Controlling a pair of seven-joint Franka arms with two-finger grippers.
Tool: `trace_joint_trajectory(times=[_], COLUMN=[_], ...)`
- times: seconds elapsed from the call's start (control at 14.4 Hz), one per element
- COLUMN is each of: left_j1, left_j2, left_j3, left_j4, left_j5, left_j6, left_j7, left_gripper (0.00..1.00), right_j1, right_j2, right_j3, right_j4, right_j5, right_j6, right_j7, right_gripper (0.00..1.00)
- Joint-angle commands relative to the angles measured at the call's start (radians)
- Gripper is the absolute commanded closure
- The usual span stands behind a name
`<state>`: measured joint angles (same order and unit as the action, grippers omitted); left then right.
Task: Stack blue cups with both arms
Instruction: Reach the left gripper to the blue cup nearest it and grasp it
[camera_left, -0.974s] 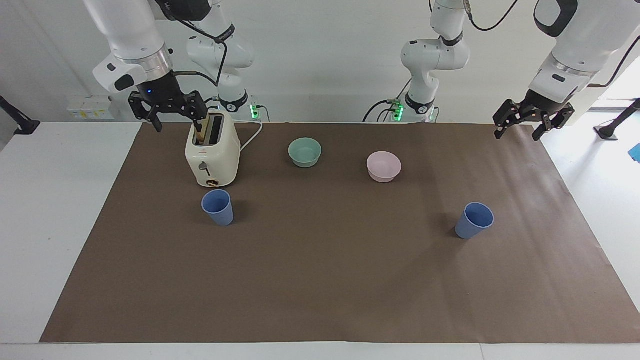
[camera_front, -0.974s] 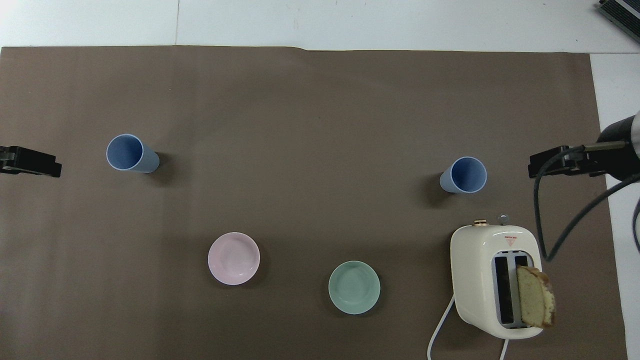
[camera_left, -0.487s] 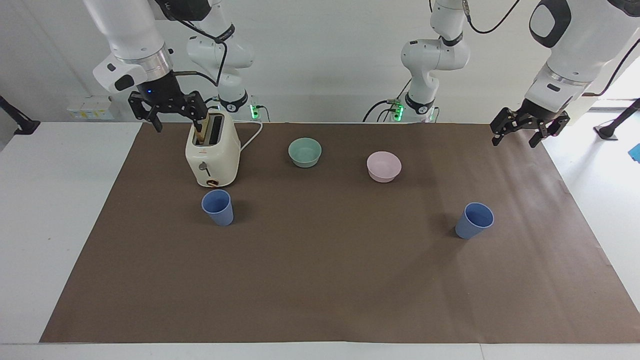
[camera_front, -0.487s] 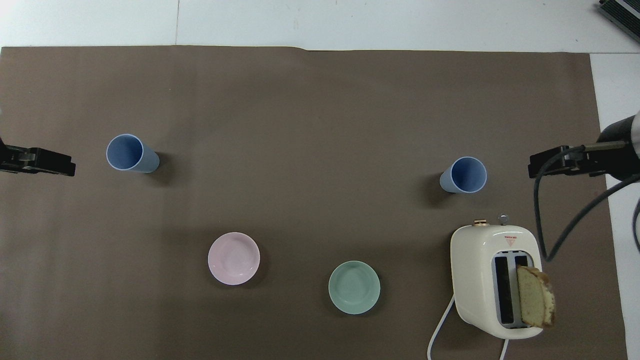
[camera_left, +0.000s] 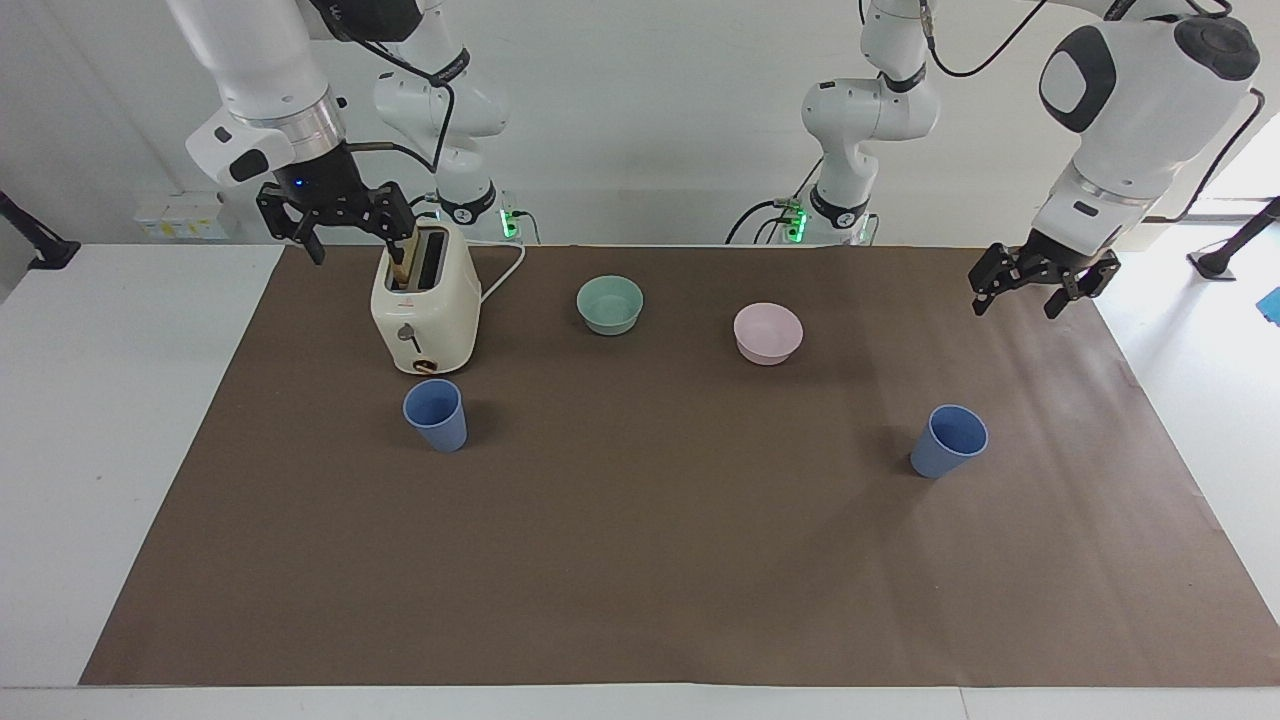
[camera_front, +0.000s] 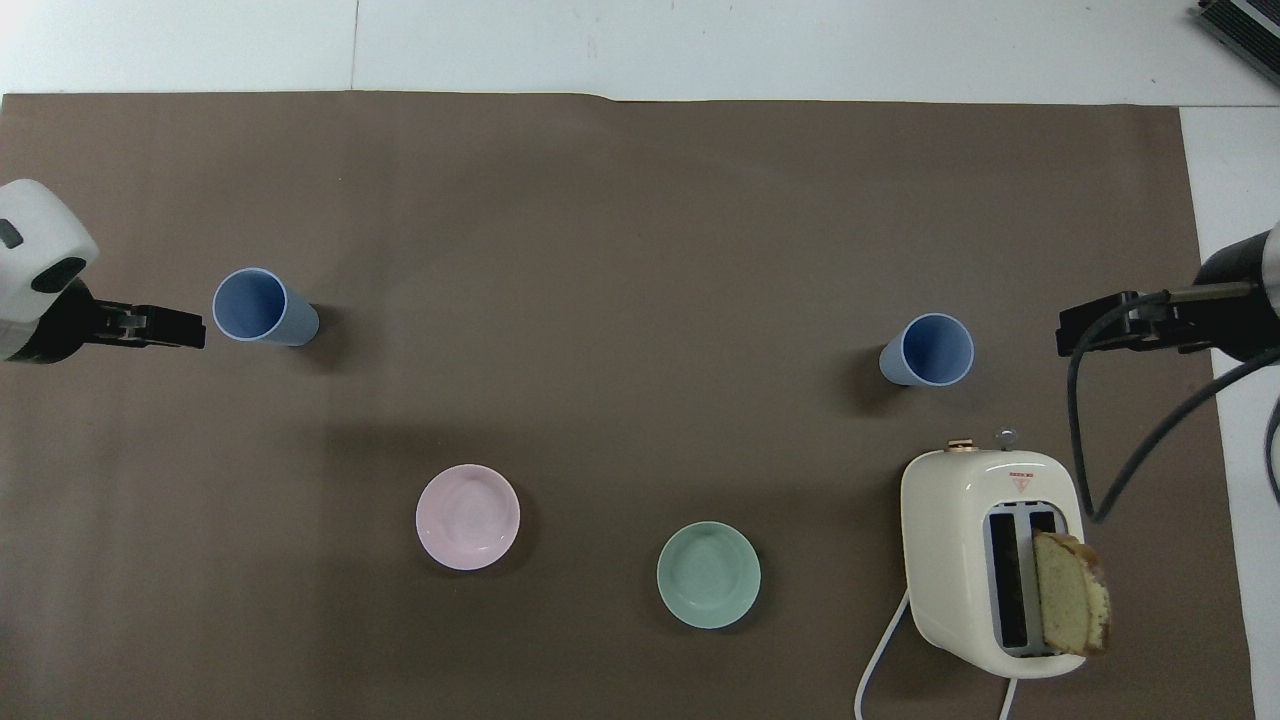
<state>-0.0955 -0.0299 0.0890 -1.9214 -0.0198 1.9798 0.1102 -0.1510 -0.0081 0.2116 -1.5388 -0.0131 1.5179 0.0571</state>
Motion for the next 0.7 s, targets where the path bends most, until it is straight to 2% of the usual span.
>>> trace_joint_trajectory(times=[0.0,0.21,0.49,0.63], left_j1=[0.022,0.031,0.034,0.036], left_j2=[0.022,0.086,0.2,0.249], left_j3=[-0.003,-0.003,-0.003,-0.003], left_j4=[-0.056,-0.056,-0.036,-0.007], left_j5=[-0.014,-0.037,-0.038,-0.038], left_j6=[0.097,0.172,0.336,0.36], left_j7=[0.012,0.032,0.04,0.042], left_gripper=[0.0,0.0,0.0,0.04], right_j1=[-0.012,-0.012,-0.012,-0.012], right_j2=[-0.021,-0.021,-0.021,-0.021], right_j3=[0.005,0.005,0.005,0.005], right_j4=[-0.024,-0.024,-0.024,-0.024], right_j5=[0.015,0.015,0.015,0.015], right_j6=[0.015,0.015,0.015,0.015], right_j7=[-0.011,-0.011,-0.011,-0.011], right_gripper=[0.0,0.0,0.0,0.0])
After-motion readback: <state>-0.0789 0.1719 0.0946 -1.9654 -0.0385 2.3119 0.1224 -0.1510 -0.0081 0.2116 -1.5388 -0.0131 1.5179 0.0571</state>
